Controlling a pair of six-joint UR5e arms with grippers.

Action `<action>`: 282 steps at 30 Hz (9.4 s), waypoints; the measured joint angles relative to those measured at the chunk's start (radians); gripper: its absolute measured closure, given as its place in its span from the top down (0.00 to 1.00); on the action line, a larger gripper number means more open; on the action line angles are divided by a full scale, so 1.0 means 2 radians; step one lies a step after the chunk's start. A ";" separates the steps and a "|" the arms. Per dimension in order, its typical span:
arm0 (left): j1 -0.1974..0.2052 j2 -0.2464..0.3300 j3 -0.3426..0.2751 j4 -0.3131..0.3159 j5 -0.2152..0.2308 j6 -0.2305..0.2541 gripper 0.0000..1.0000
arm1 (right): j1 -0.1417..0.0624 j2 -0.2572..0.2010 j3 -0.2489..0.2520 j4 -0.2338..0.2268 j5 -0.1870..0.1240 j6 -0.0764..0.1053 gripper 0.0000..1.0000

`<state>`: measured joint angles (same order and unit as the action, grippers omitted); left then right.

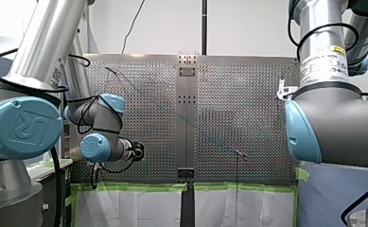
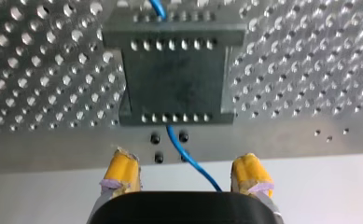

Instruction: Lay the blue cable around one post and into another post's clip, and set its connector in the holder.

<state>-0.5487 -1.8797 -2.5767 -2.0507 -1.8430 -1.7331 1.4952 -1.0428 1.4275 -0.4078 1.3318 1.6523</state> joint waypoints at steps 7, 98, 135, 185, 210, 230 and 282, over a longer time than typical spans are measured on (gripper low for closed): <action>0.000 0.000 0.000 -0.001 0.000 0.001 1.00 | 0.000 0.000 0.000 0.003 0.029 0.003 1.00; 0.003 0.000 -0.015 0.029 0.000 -0.032 1.00 | 0.210 -0.056 0.186 -0.065 0.151 -0.014 1.00; 0.003 0.000 -0.014 0.018 0.003 -0.067 1.00 | 0.382 -0.054 0.212 -0.052 0.248 0.012 1.00; -0.001 0.000 0.036 0.007 -0.010 -0.102 1.00 | 0.367 -0.045 0.341 -0.207 0.103 -0.001 1.00; -0.002 0.000 0.036 -0.031 -0.041 -0.109 1.00 | 0.385 -0.039 0.341 -0.216 0.161 -0.001 1.00; -0.002 0.013 0.041 -0.035 -0.041 -0.106 1.00 | 0.397 -0.026 0.337 -0.221 0.158 -0.004 1.00; 0.001 0.073 0.038 -0.072 -0.042 -0.105 1.00 | 0.402 -0.026 0.332 -0.220 0.156 -0.004 1.00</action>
<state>-0.5465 -1.7335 -2.5000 -2.1953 -1.9274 -1.9435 2.2988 -1.0946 2.0918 -0.8484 1.6430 1.6447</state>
